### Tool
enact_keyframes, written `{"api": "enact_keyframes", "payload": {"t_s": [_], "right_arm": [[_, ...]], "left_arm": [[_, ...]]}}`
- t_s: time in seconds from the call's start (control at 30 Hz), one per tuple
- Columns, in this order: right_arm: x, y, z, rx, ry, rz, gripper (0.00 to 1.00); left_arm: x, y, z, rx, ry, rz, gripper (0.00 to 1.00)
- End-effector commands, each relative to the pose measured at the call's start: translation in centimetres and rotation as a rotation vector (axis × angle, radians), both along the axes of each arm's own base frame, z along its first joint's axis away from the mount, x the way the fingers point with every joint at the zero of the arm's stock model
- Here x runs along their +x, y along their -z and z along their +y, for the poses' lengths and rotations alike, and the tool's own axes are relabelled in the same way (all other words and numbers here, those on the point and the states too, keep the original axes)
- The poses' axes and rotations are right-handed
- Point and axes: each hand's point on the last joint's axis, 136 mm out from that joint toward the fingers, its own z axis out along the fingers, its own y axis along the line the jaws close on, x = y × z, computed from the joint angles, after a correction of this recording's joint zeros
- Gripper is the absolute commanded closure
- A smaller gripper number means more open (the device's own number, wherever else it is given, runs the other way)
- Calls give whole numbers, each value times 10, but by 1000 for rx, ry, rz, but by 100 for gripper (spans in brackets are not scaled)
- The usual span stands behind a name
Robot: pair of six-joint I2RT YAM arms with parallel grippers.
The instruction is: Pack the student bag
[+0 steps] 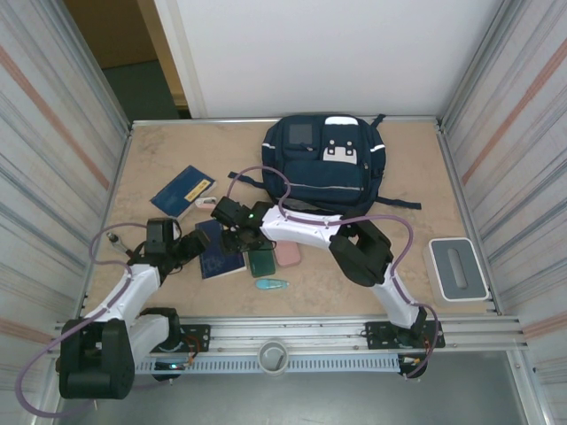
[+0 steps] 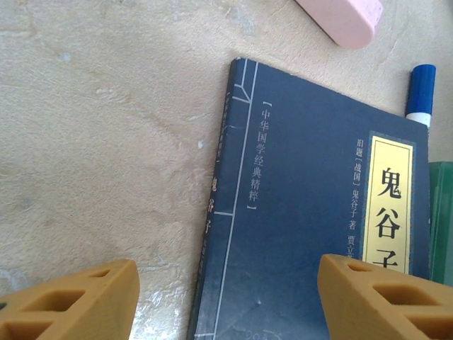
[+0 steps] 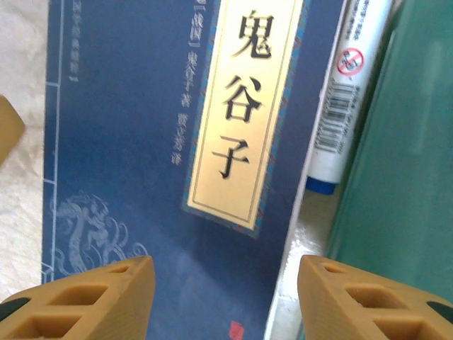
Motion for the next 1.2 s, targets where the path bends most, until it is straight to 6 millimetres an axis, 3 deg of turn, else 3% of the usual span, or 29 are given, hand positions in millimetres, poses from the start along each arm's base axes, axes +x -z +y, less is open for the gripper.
{"api": "enact_keyframes", "payload": {"t_s": [0.0, 0.17, 0.43, 0.7, 0.93, 1.17], "right_arm": [[-4, 18, -6, -85, 31, 15, 45], [-3, 25, -3, -122, 39, 23, 46], [5, 18, 15, -112, 40, 2, 45], [10, 26, 4, -185, 48, -30, 34], [3, 36, 24, -136, 1, 33, 33], [8, 38, 32, -109, 5, 51, 36]], "left_arm": [[1, -2, -6, -11, 31, 4, 34], [2, 0, -2, 2, 13, 13, 35], [5, 2, 10, -7, -42, 16, 38], [5, 0, 9, -12, -38, 6, 44], [5, 2, 5, -32, -18, 11, 52], [8, 8, 8, -27, -50, 23, 58]]}}
